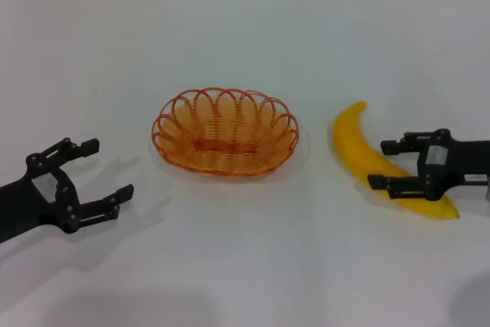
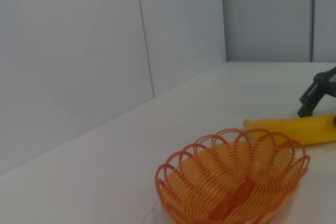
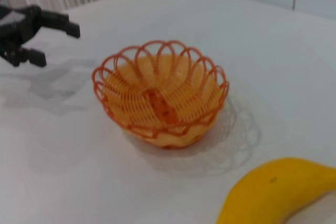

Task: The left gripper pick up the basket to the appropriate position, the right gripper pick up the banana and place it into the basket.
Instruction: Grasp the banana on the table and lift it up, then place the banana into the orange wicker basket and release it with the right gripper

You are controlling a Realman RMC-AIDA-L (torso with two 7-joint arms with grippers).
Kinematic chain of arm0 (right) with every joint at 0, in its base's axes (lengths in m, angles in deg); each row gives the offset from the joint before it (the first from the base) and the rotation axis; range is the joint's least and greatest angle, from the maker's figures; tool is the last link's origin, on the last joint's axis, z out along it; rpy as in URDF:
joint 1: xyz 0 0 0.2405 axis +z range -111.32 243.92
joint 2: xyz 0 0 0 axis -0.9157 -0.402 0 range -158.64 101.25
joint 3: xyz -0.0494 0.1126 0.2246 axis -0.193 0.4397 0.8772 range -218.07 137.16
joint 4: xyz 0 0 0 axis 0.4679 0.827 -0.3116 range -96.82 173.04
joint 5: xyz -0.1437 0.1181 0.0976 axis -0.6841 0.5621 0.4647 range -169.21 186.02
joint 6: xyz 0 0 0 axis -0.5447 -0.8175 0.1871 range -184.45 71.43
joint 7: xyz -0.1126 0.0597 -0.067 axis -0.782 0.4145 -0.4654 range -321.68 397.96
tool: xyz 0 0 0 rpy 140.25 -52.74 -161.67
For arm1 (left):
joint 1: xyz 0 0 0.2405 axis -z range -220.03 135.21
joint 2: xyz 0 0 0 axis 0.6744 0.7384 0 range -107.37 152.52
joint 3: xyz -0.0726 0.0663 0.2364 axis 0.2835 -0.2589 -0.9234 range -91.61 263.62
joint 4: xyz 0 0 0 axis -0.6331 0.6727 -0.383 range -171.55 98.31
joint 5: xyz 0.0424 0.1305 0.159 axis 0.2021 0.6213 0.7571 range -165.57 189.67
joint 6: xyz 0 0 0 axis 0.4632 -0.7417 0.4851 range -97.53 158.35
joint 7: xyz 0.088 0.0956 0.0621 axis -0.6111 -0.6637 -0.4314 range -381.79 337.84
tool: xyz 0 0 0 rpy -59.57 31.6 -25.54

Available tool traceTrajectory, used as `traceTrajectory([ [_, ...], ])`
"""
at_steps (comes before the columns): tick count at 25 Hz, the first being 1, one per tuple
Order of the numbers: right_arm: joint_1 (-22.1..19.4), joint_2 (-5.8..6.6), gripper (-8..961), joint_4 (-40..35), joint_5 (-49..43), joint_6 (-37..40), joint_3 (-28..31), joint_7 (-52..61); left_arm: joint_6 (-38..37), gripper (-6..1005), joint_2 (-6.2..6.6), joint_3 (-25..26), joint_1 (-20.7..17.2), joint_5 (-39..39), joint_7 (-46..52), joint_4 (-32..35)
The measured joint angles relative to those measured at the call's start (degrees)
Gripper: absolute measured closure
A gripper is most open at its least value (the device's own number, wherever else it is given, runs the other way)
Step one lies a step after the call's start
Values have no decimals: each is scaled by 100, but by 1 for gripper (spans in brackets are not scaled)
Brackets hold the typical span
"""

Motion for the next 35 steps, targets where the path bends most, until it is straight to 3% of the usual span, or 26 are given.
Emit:
traceTrajectory([
  [6,46,-83,333,14,-41,-183,-153,124,-89,81,0,2,1,-73,-48,-28],
  [20,100,-105,340,-23,-7,-188,-214,298,-257,81,9,48,-31,-157,-139,-60],
  [22,105,-106,384,-25,53,-162,-179,303,-282,81,9,59,-37,-158,-142,-60],
  [26,91,-91,471,-30,675,-147,-149,301,-338,81,9,64,-50,-158,-193,-60],
  [31,61,-88,447,84,2177,321,-194,-179,-375,81,8,79,-48,-158,-205,-75],
  [35,402,-145,427,739,2422,778,-342,-1332,-379,81,-1,154,86,-157,-281,-271],
])
